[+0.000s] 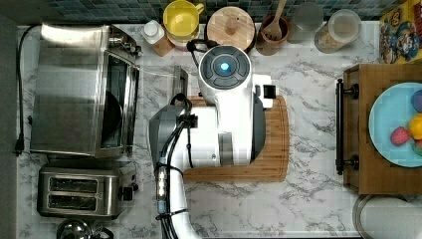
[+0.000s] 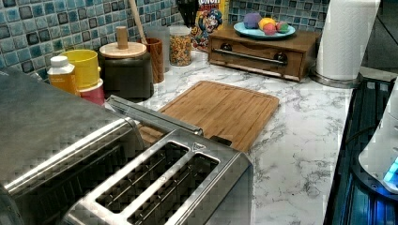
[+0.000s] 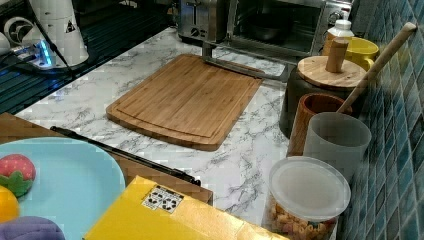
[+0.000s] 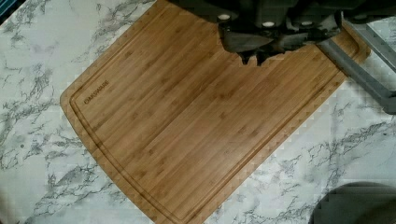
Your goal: Close the oven.
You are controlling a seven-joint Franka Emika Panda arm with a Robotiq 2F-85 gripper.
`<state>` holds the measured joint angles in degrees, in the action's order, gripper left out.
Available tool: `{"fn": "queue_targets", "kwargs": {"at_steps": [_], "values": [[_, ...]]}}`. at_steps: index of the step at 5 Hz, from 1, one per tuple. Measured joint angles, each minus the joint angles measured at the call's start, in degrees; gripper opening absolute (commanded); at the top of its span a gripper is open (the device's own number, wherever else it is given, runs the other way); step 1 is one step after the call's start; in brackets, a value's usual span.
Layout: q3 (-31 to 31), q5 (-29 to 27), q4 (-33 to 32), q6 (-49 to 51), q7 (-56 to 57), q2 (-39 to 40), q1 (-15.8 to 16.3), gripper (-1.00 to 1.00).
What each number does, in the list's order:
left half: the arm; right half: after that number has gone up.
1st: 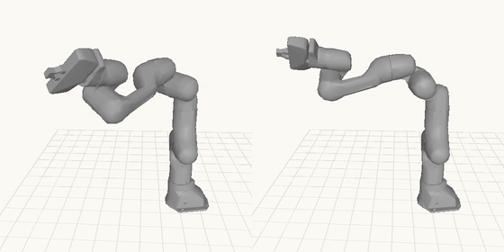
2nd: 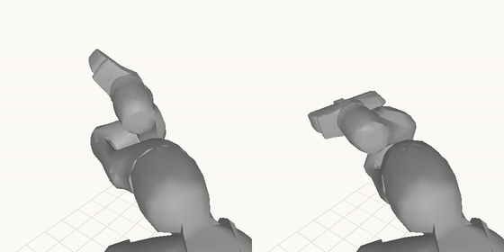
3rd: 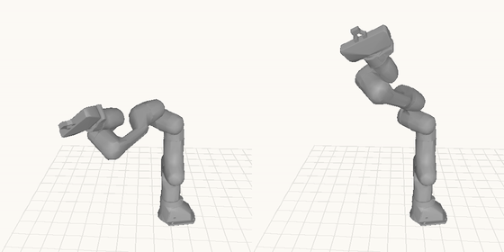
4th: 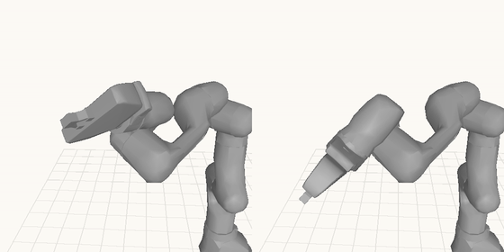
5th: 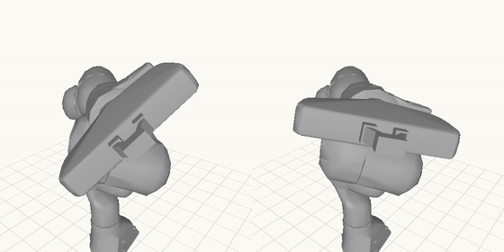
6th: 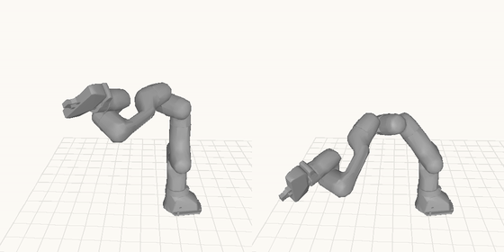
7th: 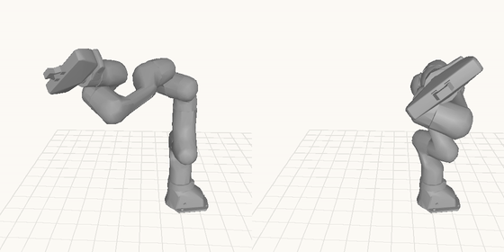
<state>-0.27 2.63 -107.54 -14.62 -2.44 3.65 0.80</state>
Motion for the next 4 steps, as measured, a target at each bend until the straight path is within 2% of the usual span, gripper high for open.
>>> {"fn": "queue_targets", "kwargs": {"at_steps": [1, 2, 3, 4], "values": [[0.0, 0.01, -0.34, 0.0, -0.02, 0.16, -0.01, -1.0], [0.24, -0.03, -2.35, -4.08, 3.03, -0.07, -0.01, -1.0], [0.3, -5.21, -5.04, -10.35, 13.52, 0.0, -0.37, -1.0], [1.17, -16.61, -8.17, -16.27, 26.53, 0.38, -0.09, -1.0]]}}
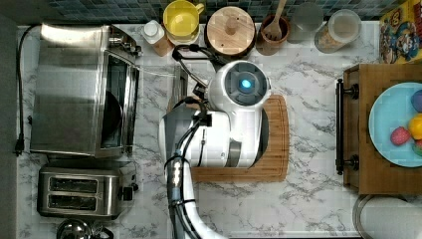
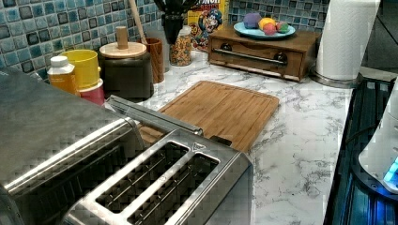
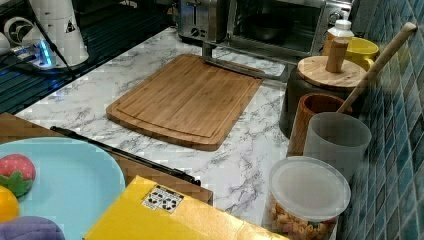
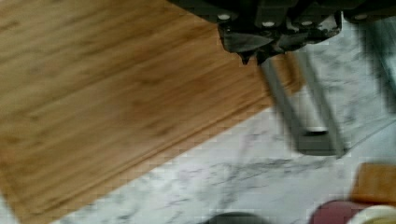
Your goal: Close the oven.
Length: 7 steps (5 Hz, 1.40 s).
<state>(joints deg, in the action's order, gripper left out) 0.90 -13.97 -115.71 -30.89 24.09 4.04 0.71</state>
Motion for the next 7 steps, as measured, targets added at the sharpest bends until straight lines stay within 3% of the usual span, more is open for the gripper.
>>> {"fn": "queue_targets", "kwargs": {"at_steps": [1, 2, 4, 5, 7], "values": [[0.24, -8.63, -3.47, -7.55, 15.3, 0.63, -1.18, -1.0], [0.29, -17.78, -5.82, -8.81, 28.73, 1.67, -3.75, -1.0], [1.39, -30.56, -6.27, -0.9, 45.63, 5.42, -7.26, -1.0], [0.15, -37.81, -6.27, -2.15, 51.73, 7.62, -8.45, -1.0], [-0.94, -40.61, -6.27, -6.71, 54.13, 13.03, -8.09, -1.0]]}}
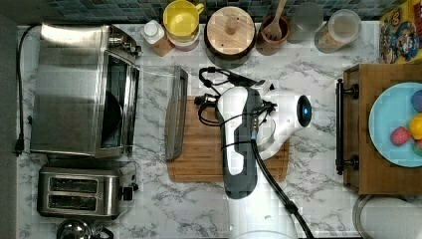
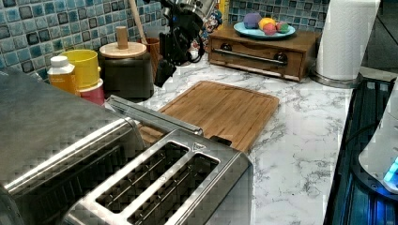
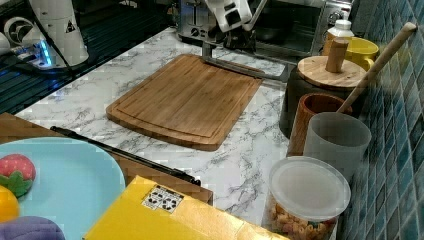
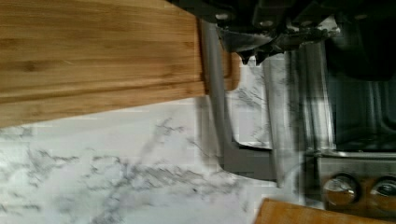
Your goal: Close the oven.
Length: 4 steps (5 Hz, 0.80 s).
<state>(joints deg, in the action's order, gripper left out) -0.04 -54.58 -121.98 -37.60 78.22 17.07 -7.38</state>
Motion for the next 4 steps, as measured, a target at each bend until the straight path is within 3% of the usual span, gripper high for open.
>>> {"fn": "queue_targets", "kwargs": {"at_steps": [2, 4], "values": [[-0.07, 0.87, 0.0, -1.12, 0.0, 4.48, 0.06, -1.0], [-4.59, 0.73, 0.0, -1.06, 0.22, 6.22, 0.09, -1.0]]}}
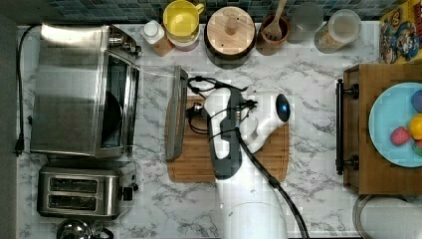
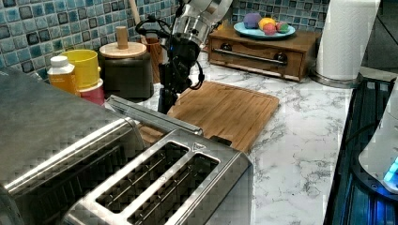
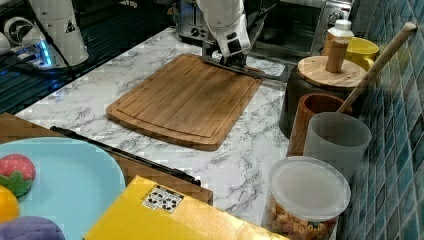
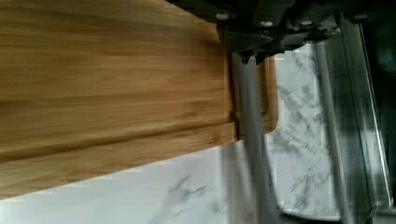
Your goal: Close the oven.
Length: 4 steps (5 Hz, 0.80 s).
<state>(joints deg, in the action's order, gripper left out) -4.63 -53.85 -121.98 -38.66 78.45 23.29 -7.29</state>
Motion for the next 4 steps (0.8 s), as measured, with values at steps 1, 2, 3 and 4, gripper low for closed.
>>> {"fn": "queue_targets", "kwargs": {"at_steps": [1, 2, 3, 4], "values": [[-1.92, 0.98, 0.0, -2.29, 0.0, 0.59, 1.59, -1.0], [-2.06, 1.2, 0.0, -2.77, -0.06, 0.62, 1.68, -1.0], [-2.08, 0.56, 0.11, -1.51, -0.06, 1.41, 0.98, -1.0], [-2.34, -0.92, 0.0, 0.67, -0.06, 2.49, 0.39, -1.0]]}}
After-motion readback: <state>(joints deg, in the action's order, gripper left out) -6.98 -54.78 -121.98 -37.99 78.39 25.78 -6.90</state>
